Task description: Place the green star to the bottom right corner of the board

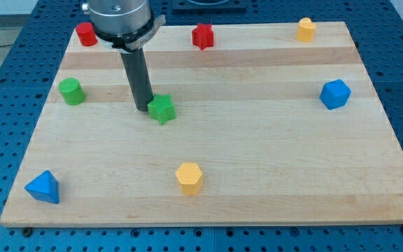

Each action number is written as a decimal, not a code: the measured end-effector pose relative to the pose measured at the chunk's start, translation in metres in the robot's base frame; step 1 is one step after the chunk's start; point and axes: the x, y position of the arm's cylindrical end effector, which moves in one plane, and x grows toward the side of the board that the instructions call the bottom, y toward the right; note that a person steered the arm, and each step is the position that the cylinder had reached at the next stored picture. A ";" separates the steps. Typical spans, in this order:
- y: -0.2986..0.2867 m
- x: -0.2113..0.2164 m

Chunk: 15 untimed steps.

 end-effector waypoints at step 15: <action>0.321 0.052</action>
